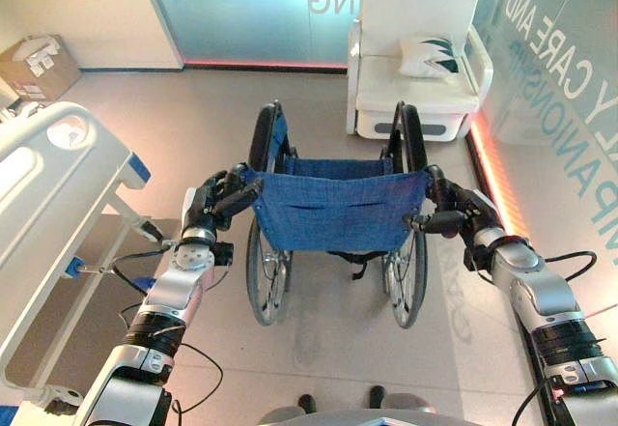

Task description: Push the wheelchair next to the bed

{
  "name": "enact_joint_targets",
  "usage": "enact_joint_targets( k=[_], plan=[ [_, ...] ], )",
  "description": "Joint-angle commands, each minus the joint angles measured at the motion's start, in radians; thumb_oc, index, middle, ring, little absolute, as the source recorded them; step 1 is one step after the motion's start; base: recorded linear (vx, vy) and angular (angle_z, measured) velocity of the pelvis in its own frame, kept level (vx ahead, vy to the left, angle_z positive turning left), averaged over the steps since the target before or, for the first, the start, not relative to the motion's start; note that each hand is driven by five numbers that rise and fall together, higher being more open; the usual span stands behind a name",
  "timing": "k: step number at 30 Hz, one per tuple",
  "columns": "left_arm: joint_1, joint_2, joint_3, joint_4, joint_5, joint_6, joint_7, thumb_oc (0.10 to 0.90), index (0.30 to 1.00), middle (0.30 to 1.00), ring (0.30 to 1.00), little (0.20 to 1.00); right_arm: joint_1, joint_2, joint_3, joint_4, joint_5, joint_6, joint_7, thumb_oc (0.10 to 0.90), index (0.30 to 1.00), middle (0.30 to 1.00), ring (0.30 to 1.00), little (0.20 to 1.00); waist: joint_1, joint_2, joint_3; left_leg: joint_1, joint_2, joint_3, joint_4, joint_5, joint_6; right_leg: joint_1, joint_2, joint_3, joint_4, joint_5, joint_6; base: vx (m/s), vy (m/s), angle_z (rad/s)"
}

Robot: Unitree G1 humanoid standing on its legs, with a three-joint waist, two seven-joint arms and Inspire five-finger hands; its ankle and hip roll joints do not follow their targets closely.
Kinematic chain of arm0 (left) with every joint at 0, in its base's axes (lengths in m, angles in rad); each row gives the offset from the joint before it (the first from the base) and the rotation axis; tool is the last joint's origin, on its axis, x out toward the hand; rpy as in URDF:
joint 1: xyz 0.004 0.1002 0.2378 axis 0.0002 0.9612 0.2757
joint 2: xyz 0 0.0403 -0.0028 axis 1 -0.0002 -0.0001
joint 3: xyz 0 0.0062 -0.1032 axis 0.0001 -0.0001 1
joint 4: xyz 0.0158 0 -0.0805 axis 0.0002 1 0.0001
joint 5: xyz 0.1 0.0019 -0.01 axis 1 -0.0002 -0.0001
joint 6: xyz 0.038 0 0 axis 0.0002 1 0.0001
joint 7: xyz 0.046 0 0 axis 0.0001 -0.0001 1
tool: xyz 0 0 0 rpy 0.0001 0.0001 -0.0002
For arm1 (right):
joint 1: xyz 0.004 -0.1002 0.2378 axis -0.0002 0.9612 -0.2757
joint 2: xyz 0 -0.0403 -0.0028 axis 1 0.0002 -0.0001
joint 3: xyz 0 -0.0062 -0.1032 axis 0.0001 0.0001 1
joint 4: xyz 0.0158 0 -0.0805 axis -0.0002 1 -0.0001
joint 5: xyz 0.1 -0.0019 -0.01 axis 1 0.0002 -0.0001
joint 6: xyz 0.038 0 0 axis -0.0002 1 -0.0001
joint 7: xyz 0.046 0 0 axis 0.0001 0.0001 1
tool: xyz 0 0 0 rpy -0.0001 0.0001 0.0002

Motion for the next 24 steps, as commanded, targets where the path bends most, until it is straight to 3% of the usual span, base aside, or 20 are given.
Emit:
enact_joint_targets(
  k=[1, 8, 13, 17, 24],
  plan=[
    [-0.161, -0.018, -0.026, -0.059, -0.009, -0.204, 0.01, 0.8, 0.9, 0.9, 0.9, 0.9, -0.048, 0.066, 0.15, -0.055, -0.005, -0.048, 0.066, 0.8, 0.9, 0.9, 0.9, 0.9, 0.035, -0.009, -0.047, -0.024, -0.035, 0.045, 0.004, -0.025, -0.02, -0.026, 0.01, -0.007, 0.045, -0.011, 0.021, 0.0, 0.0, 0.0],
    [-0.141, -0.051, -0.045, -0.072, -0.004, -0.112, -0.08, 0.8, 0.9, 0.9, 0.9, 0.9, -0.047, 0.079, 0.155, -0.058, -0.016, -0.052, 0.061, 0.8, 0.9, 0.9, 0.9, 0.9, 0.038, -0.013, -0.043, -0.021, -0.035, 0.047, 0.004, -0.027, -0.017, -0.027, 0.01, -0.008, 0.048, -0.011, 0.023, 0.0, 0.0, 0.0],
    [-0.154, -0.024, -0.093, -0.044, 0.053, 0.053, -0.21, 0.8, 0.9, 0.9, 0.9, 0.9, -0.066, 0.071, 0.155, -0.07, -0.009, -0.029, 0.058, 0.8, 0.9, 0.9, 0.9, 0.9, 0.038, -0.007, -0.041, -0.019, -0.037, 0.048, 0.004, -0.026, -0.015, -0.027, 0.009, -0.011, 0.05, -0.009, 0.027, 0.0, 0.0, 0.0],
    [-0.168, 0.002, -0.111, -0.024, 0.053, 0.105, -0.216, 0.8, 0.9, 0.9, 0.9, 0.9, -0.076, 0.06, 0.158, -0.074, 0.002, -0.019, 0.063, 0.8, 0.9, 0.9, 0.9, 0.9, 0.036, -0.002, -0.043, -0.02, -0.039, 0.048, 0.004, -0.025, -0.015, -0.027, 0.008, -0.012, 0.047, -0.006, 0.03, 0.0, 0.0, 0.0],
    [-0.182, 0.017, -0.119, 0.005, 0.055, 0.157, -0.129, 0.8, 0.9, 0.9, 0.9, 0.9, -0.084, 0.062, 0.171, -0.06, 0.005, -0.024, 0.055, 0.8, 0.9, 0.9, 0.9, 0.9, 0.039, 0.0, -0.044, -0.021, -0.043, 0.042, 0.004, -0.025, -0.013, -0.027, 0.005, -0.013, 0.043, -0.003, 0.032, 0.0, 0.0, 0.0]
  ],
)
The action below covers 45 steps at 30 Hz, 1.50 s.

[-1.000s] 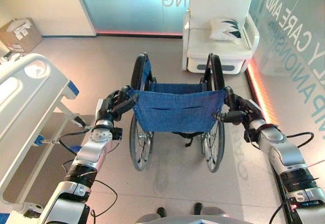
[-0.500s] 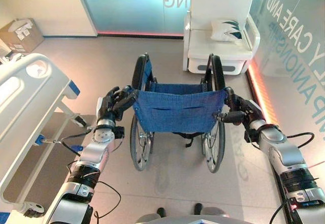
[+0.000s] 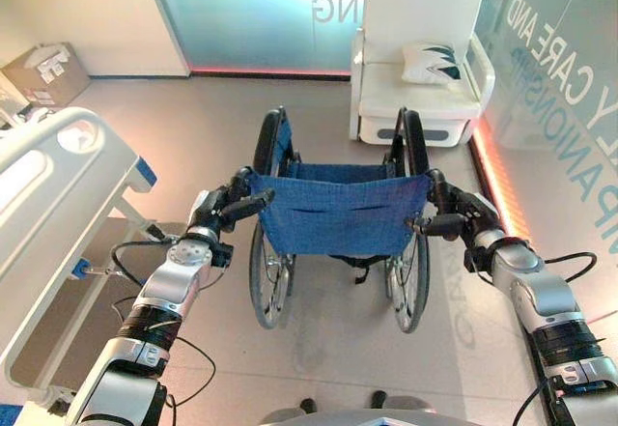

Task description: Push the wheelchair next to the bed

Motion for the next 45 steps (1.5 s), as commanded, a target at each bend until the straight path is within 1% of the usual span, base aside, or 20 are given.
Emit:
enact_joint_targets(
  k=[1, 4, 6, 7, 8, 9, 13, 14, 15, 16, 17, 19, 22, 25, 35, 37, 40, 41, 45],
  plan=[
    [-0.147, -0.027, -0.082, 0.011, 0.023, -0.018, 0.025, 0.8, 0.9, 0.9, 0.9, 0.9, -0.088, 0.063, 0.167, -0.064, 0.011, -0.045, 0.064, 0.8, 0.9, 0.9, 0.9, 0.9, 0.033, -0.011, -0.034, -0.03, -0.043, 0.042, 0.005, -0.025, -0.013, -0.041, 0.005, -0.012, 0.043, -0.003, 0.032, 0.0, 0.0, 0.0],
    [-0.147, -0.029, -0.079, 0.028, 0.017, -0.038, 0.047, 0.8, 0.9, 0.9, 0.9, 0.9, -0.093, 0.064, 0.167, -0.061, 0.016, -0.042, 0.059, 0.8, 0.9, 0.9, 0.9, 0.9, 0.034, -0.012, -0.033, -0.031, -0.043, 0.041, 0.005, -0.025, -0.013, -0.041, 0.005, -0.011, 0.041, -0.001, 0.032, 0.0, 0.0, 0.0],
    [-0.148, -0.034, -0.074, 0.031, 0.009, -0.064, 0.056, 0.8, 0.9, 0.9, 0.9, 0.9, -0.093, 0.065, 0.165, -0.06, 0.016, -0.041, 0.059, 0.8, 0.9, 0.9, 0.9, 0.9, 0.034, -0.013, -0.034, -0.031, -0.044, 0.041, 0.005, -0.026, -0.013, -0.041, 0.005, -0.01, 0.04, -0.001, 0.033, 0.0, 0.0, 0.0],
    [-0.149, -0.041, -0.068, 0.025, -0.017, -0.12, 0.071, 0.8, 0.9, 0.9, 0.9, 0.9, -0.091, 0.068, 0.169, -0.055, 0.019, -0.046, 0.057, 0.8, 0.9, 0.9, 0.9, 0.9, 0.033, -0.014, -0.035, -0.031, -0.043, 0.042, 0.005, -0.025, -0.014, -0.041, 0.005, -0.009, 0.041, -0.001, 0.033, 0.0, 0.0, 0.0],
    [-0.146, -0.049, -0.062, 0.019, -0.028, -0.145, 0.074, 0.8, 0.9, 0.9, 0.9, 0.9, -0.087, 0.071, 0.168, -0.054, 0.015, -0.048, 0.058, 0.8, 0.9, 0.9, 0.9, 0.9, 0.033, -0.015, -0.036, -0.031, -0.043, 0.043, 0.005, -0.025, -0.014, -0.041, 0.005, -0.009, 0.04, -0.001, 0.032, 0.0, 0.0, 0.0],
    [-0.144, -0.053, -0.058, 0.011, -0.032, -0.153, 0.075, 0.8, 0.9, 0.9, 0.9, 0.9, -0.083, 0.073, 0.167, -0.055, 0.013, -0.051, 0.06, 0.8, 0.9, 0.9, 0.9, 0.9, 0.033, -0.015, -0.035, -0.031, -0.043, 0.043, 0.005, -0.025, -0.014, -0.042, 0.005, -0.008, 0.04, -0.001, 0.031, 0.0, 0.0, 0.0],
    [-0.122, -0.09, -0.044, -0.02, -0.047, -0.235, 0.039, 0.8, 0.9, 0.9, 0.9, 0.9, -0.057, 0.087, 0.158, -0.054, 0.003, -0.073, 0.07, 0.8, 0.9, 0.9, 0.9, 0.9, 0.034, -0.019, -0.033, -0.032, -0.04, 0.045, 0.005, -0.026, -0.014, -0.041, 0.006, -0.007, 0.04, -0.002, 0.03, 0.0, 0.0, 0.0],
    [-0.119, -0.094, -0.044, -0.026, -0.052, -0.244, 0.032, 0.726, 0.789, 0.789, 0.789, 0.789, -0.054, 0.089, 0.157, -0.054, 0.006, -0.076, 0.074, 0.8, 0.9, 0.9, 0.9, 0.9, 0.034, -0.02, -0.033, -0.032, -0.04, 0.044, 0.005, -0.026, -0.014, -0.041, 0.006, -0.006, 0.04, -0.002, 0.03, 0.0, 0.0, 0.0],
    [-0.112, -0.102, -0.043, -0.037, -0.071, -0.268, 0.003, 0.587, 0.58, 0.58, 0.58, 0.58, -0.05, 0.092, 0.155, -0.055, 0.017, -0.079, 0.082, 0.676, 0.714, 0.714, 0.714, 0.714, 0.034, -0.021, -0.032, -0.031, -0.039, 0.042, 0.005, -0.027, -0.014, -0.041, 0.007, -0.005, 0.04, -0.001, 0.029, 0.0, 0.0, 0.0],
    [-0.105, -0.108, -0.041, -0.046, -0.086, -0.287, -0.024, 0.409, 0.314, 0.314, 0.314, 0.314, -0.047, 0.094, 0.154, -0.055, 0.02, -0.08, 0.087, 0.431, 0.347, 0.347, 0.347, 0.347, 0.035, -0.022, -0.032, -0.031, -0.039, 0.041, 0.005, -0.027, -0.014, -0.04, 0.007, -0.004, 0.039, -0.002, 0.029, 0.0, 0.0, 0.0],
    [-0.102, -0.112, -0.041, -0.051, -0.105, -0.299, -0.049, 0.4, 0.3, 0.3, 0.3, 0.3, -0.045, 0.094, 0.152, -0.055, 0.022, -0.082, 0.091, 0.4, 0.3, 0.3, 0.3, 0.3, 0.036, -0.022, -0.032, -0.03, -0.039, 0.041, 0.005, -0.028, -0.014, -0.038, 0.008, -0.003, 0.038, -0.001, 0.029, 0.0, 0.0, 0.0],
    [-0.096, -0.121, -0.042, -0.06, -0.116, -0.322, -0.078, 0.4, 0.3, 0.3, 0.3, 0.3, -0.042, 0.095, 0.148, -0.055, 0.021, -0.084, 0.1, 0.4, 0.3, 0.3, 0.3, 0.3, 0.035, -0.022, -0.033, -0.029, -0.036, 0.045, 0.005, -0.029, -0.017, -0.037, 0.008, -0.005, 0.036, -0.001, 0.029, 0.0, 0.0, 0.0],
    [-0.095, -0.124, -0.046, -0.073, -0.114, -0.336, -0.097, 0.4, 0.3, 0.3, 0.3, 0.3, -0.038, 0.098, 0.147, -0.054, 0.015, -0.086, 0.102, 0.4, 0.3, 0.3, 0.3, 0.3, 0.034, -0.023, -0.034, -0.027, -0.034, 0.046, 0.005, -0.029, -0.019, -0.033, 0.01, -0.008, 0.032, 0.001, 0.028, 0.0, 0.0, 0.0],
    [-0.098, -0.12, -0.048, -0.079, -0.117, -0.337, -0.106, 0.4, 0.3, 0.3, 0.3, 0.3, -0.04, 0.098, 0.146, -0.052, 0.011, -0.081, 0.105, 0.4, 0.3, 0.3, 0.3, 0.3, 0.035, -0.023, -0.036, -0.026, -0.033, 0.044, 0.005, -0.03, -0.02, -0.029, 0.01, -0.01, 0.029, 0.001, 0.028, 0.0, 0.0, 0.0],
    [-0.084, -0.111, -0.051, -0.11, -0.112, -0.316, -0.112, 0.4, 0.3, 0.3, 0.3, 0.3, -0.044, 0.094, 0.154, -0.051, 0.008, -0.076, 0.115, 0.4, 0.3, 0.3, 0.3, 0.3, 0.052, -0.023, -0.039, -0.025, -0.044, -0.011, 0.005, -0.026, -0.014, -0.023, 0.014, 0.004, 0.031, -0.006, 0.023, 0.01, 0.002, 0.02],
    [-0.079, -0.11, -0.054, -0.113, -0.101, -0.303, -0.109, 0.4, 0.3, 0.3, 0.3, 0.3, -0.044, 0.093, 0.154, -0.053, 0.003, -0.075, 0.117, 0.4, 0.3, 0.3, 0.3, 0.3, 0.055, -0.023, -0.041, -0.025, -0.048, -0.023, 0.005, -0.026, -0.012, -0.02, 0.015, 0.007, 0.03, -0.006, 0.022, 0.03, 0.006, 0.04],
    [-0.073, -0.104, -0.058, -0.115, -0.073, -0.255, -0.119, 0.4, 0.3, 0.3, 0.3, 0.3, -0.048, 0.091, 0.156, -0.054, -0.004, -0.072, 0.119, 0.4, 0.3, 0.3, 0.3, 0.3, 0.061, -0.022, -0.044, -0.025, -0.05, -0.032, 0.005, -0.026, -0.012, -0.018, 0.014, 0.004, 0.029, -0.007, 0.023, 0.0, 0.0, 0.0],
    [-0.076, -0.095, -0.065, -0.114, -0.056, -0.228, -0.124, 0.4, 0.3, 0.3, 0.3, 0.3, -0.055, 0.089, 0.158, -0.053, -0.005, -0.068, 0.116, 0.4, 0.3, 0.3, 0.3, 0.3, 0.064, -0.022, -0.044, -0.024, -0.05, -0.034, 0.005, -0.026, -0.012, -0.017, 0.012, 0.0, 0.029, -0.007, 0.024, 0.0, 0.0, 0.0],
    [-0.08, -0.082, -0.074, -0.1, -0.049, -0.208, -0.116, 0.4, 0.3, 0.3, 0.3, 0.3, -0.074, 0.083, 0.169, -0.049, -0.003, -0.057, 0.117, 0.4, 0.3, 0.3, 0.3, 0.3, 0.068, -0.021, -0.045, -0.023, -0.051, -0.031, 0.005, -0.026, -0.012, -0.014, 0.009, -0.012, 0.03, -0.007, 0.026, 0.0, 0.004, 0.02]
  ],
)
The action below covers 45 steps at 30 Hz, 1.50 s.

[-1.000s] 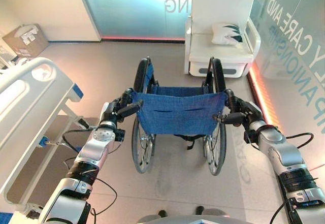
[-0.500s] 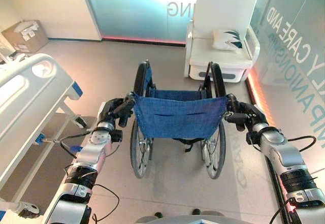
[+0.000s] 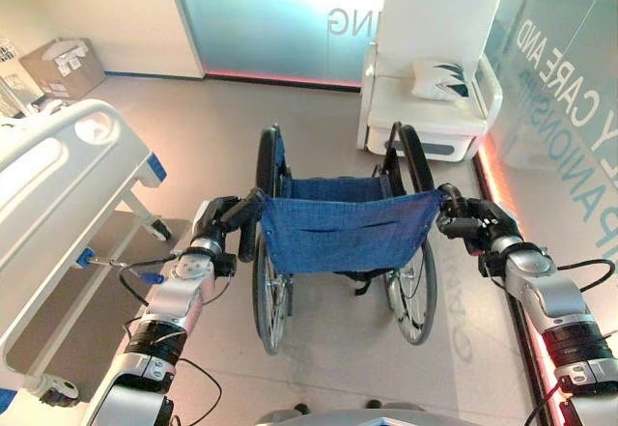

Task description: Push the wheelchair next to the bed

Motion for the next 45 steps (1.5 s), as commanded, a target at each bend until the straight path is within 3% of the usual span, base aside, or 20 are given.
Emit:
enact_joint_targets(
  k=[1, 4, 5, 6, 13, 17, 22, 28, 34, 42, 45],
  plan=[
    [-0.156, -0.031, -0.118, -0.124, 0.039, -0.05, -0.079, 0.4, 0.3, 0.3, 0.3, 0.3, -0.087, 0.119, 0.193, -0.124, 0.043, -0.073, 0.162, 0.4, 0.3, 0.3, 0.3, 0.3, 0.026, 0.014, -0.025, -0.023, -0.046, 0.003, 0.008, -0.034, -0.013, -0.022, 0.009, -0.007, 0.03, -0.007, 0.026, 0.01, 0.011, 0.03],
    [-0.157, -0.03, -0.116, -0.124, 0.027, -0.031, -0.07, 0.416, 0.324, 0.324, 0.324, 0.324, -0.089, 0.118, 0.195, -0.122, 0.038, -0.069, 0.162, 0.4, 0.3, 0.3, 0.3, 0.3, 0.028, 0.014, -0.026, -0.023, -0.044, 0.012, 0.008, -0.033, -0.015, -0.021, 0.004, -0.019, 0.03, -0.007, 0.029, 0.0, 0.0, 0.0],
    [-0.157, -0.03, -0.116, -0.124, 0.026, -0.029, -0.07, 0.504, 0.455, 0.455, 0.455, 0.455, -0.089, 0.118, 0.195, -0.122, 0.037, -0.069, 0.162, 0.4, 0.3, 0.3, 0.3, 0.3, 0.028, 0.014, -0.026, -0.023, -0.044, 0.012, 0.008, -0.033, -0.015, -0.021, 0.004, -0.019, 0.03, -0.007, 0.029, 0.0, 0.0, 0.0],
    [-0.151, -0.033, -0.113, -0.125, 0.015, -0.016, -0.054, 0.8, 0.9, 0.9, 0.9, 0.9, -0.084, 0.117, 0.194, -0.121, 0.037, -0.072, 0.161, 0.4, 0.3, 0.3, 0.3, 0.3, 0.03, 0.014, -0.026, -0.023, -0.043, 0.018, 0.008, -0.032, -0.016, -0.02, 0.002, -0.028, 0.03, -0.007, 0.03, 0.0, 0.0, 0.0],
    [-0.122, -0.085, -0.067, -0.124, -0.142, -0.031, 0.12, 0.8, 0.9, 0.9, 0.9, 0.9, -0.074, 0.126, 0.191, -0.105, 0.033, -0.077, 0.151, 0.4, 0.3, 0.3, 0.3, 0.3, 0.032, 0.01, -0.023, -0.019, -0.041, 0.024, 0.008, -0.034, -0.018, -0.016, -0.003, -0.043, 0.033, -0.007, 0.034, 0.01, 0.003, 0.03],
    [-0.096, -0.114, -0.03, -0.169, -0.165, -0.082, 0.193, 0.8, 0.9, 0.9, 0.9, 0.9, -0.065, 0.131, 0.178, -0.112, 0.035, -0.073, 0.142, 0.4, 0.3, 0.3, 0.3, 0.3, 0.038, 0.005, -0.018, -0.02, -0.041, 0.019, 0.008, -0.034, -0.017, -0.017, -0.005, -0.048, 0.038, -0.009, 0.034, 0.0, 0.0, 0.0],
    [-0.06, -0.123, 0.022, -0.262, -0.117, -0.182, 0.302, 0.8, 0.9, 0.9, 0.9, 0.9, -0.047, 0.134, 0.161, -0.119, 0.038, -0.077, 0.131, 0.4, 0.3, 0.3, 0.3, 0.3, 0.049, -0.001, -0.011, -0.023, -0.041, 0.011, 0.008, -0.033, -0.017, -0.018, -0.006, -0.054, 0.042, -0.012, 0.033, 0.0, -0.007, 0.0],
    [-0.017, -0.101, 0.09, -0.369, 0.068, -0.28, 0.459, 0.8, 0.9, 0.9, 0.9, 0.9, -0.016, 0.141, 0.147, -0.126, 0.051, -0.094, 0.11, 0.4, 0.3, 0.3, 0.3, 0.3, 0.07, -0.011, -0.007, -0.026, -0.038, 0.001, 0.008, -0.034, -0.018, -0.014, -0.007, -0.068, 0.042, -0.017, 0.03, -0.02, -0.036, 0.04],
    [0.027, -0.066, 0.119, -0.419, 0.247, -0.266, 0.486, 0.8, 0.9, 0.9, 0.9, 0.9, 0.004, 0.143, 0.146, -0.138, 0.062, -0.1, 0.088, 0.4, 0.3, 0.3, 0.3, 0.3, 0.087, -0.017, -0.008, -0.027, -0.034, -0.006, 0.008, -0.037, -0.02, -0.007, -0.006, -0.08, 0.038, -0.023, 0.026, -0.02, -0.027, 0.03],
    [0.041, -0.047, 0.122, -0.419, 0.262, -0.237, 0.542, 0.8, 0.9, 0.9, 0.9, 0.9, 0.006, 0.143, 0.155, -0.133, 0.07, -0.104, 0.08, 0.4, 0.3, 0.3, 0.3, 0.3, 0.096, -0.016, -0.014, -0.026, -0.03, -0.007, 0.008, -0.037, -0.027, 0.002, -0.003, -0.093, 0.03, -0.023, 0.025, -0.01, -0.019, 0.07],
    [0.049, -0.043, 0.123, -0.422, 0.248, -0.213, 0.506, 0.8, 0.9, 0.9, 0.9, 0.9, 0.012, 0.141, 0.152, -0.141, 0.069, -0.1, 0.082, 0.4, 0.3, 0.3, 0.3, 0.3, 0.096, -0.015, -0.015, -0.026, -0.028, -0.008, 0.008, -0.037, -0.029, 0.004, -0.004, -0.097, 0.028, -0.024, 0.025, 0.0, -0.004, 0.02]
  ],
)
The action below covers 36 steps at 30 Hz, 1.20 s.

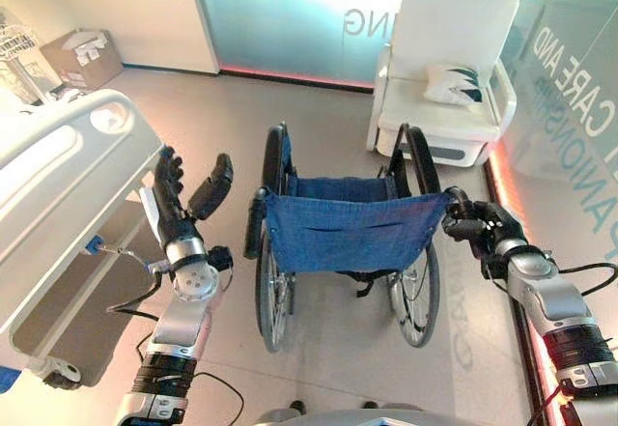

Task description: Push the wheelchair next to the bed

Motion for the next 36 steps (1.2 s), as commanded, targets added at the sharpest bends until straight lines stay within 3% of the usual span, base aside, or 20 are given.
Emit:
enact_joint_targets(
  k=[1, 7, 15, 21, 29, 36],
  plan=[
    [-0.122, 0.08, -0.009, -0.073, 0.033, -0.066, -0.023, 0.8, 0.9, 0.9, 0.9, 0.9, -0.008, 0.133, 0.168, -0.138, 0.097, -0.1, 0.127, 0.4, 0.3, 0.3, 0.3, 0.3, 0.09, -0.006, -0.017, -0.007, -0.039, 0.043, 0.011, -0.048, -0.015, -0.004, -0.01, -0.025, 0.028, -0.014, 0.038, 0.0, 0.0, 0.0],
    [-0.111, 0.106, -0.037, -0.075, 0.007, 0.052, -0.175, 0.8, 0.9, 0.9, 0.9, 0.9, -0.006, 0.121, 0.16, -0.152, 0.098, -0.089, 0.131, 0.4, 0.3, 0.3, 0.3, 0.3, 0.088, 0.002, -0.015, -0.006, -0.037, 0.044, 0.011, -0.045, -0.018, -0.003, -0.009, -0.029, 0.028, -0.014, 0.04, 0.0, 0.0, 0.0],
    [-0.136, 0.161, -0.095, -0.01, 0.005, 0.273, -0.306, 0.8, 0.9, 0.9, 0.9, 0.9, -0.031, 0.094, 0.162, -0.144, 0.108, -0.082, 0.14, 0.4, 0.3, 0.3, 0.3, 0.3, 0.079, 0.021, -0.013, -0.009, -0.038, 0.049, 0.011, -0.041, -0.021, -0.006, -0.011, -0.033, 0.022, -0.007, 0.047, 0.0, 0.003, 0.0],
    [-0.155, 0.168, -0.13, 0.06, -0.005, 0.356, -0.354, 0.8, 0.9, 0.9, 0.9, 0.9, -0.046, 0.089, 0.172, -0.124, 0.107, -0.084, 0.144, 0.4, 0.3, 0.3, 0.3, 0.3, 0.071, 0.032, -0.016, -0.009, -0.039, 0.051, 0.011, -0.04, -0.022, -0.006, -0.012, -0.028, 0.015, -0.003, 0.049, 0.0, 0.0, 0.0],
    [-0.183, 0.157, -0.185, 0.144, -0.063, 0.35, -0.438, 0.8, 0.9, 0.9, 0.9, 0.9, -0.065, 0.087, 0.196, -0.108, 0.114, -0.079, 0.136, 0.4, 0.3, 0.3, 0.3, 0.3, 0.059, 0.037, -0.022, -0.008, -0.041, 0.054, 0.011, -0.04, -0.022, -0.008, -0.012, -0.017, 0.01, 0.0, 0.053, 0.0, 0.0, 0.0],
    [-0.221, 0.168, -0.237, 0.141, 0.012, 0.375, -0.578, 0.8, 0.9, 0.9, 0.9, 0.9, -0.061, 0.092, 0.21, -0.102, 0.102, -0.087, 0.14, 0.4, 0.3, 0.3, 0.3, 0.3, 0.051, 0.042, -0.022, -0.007, -0.038, 0.063, 0.011, -0.04, -0.023, -0.006, -0.012, -0.013, 0.006, 0.001, 0.054, 0.0, 0.0, 0.0]
  ],
)
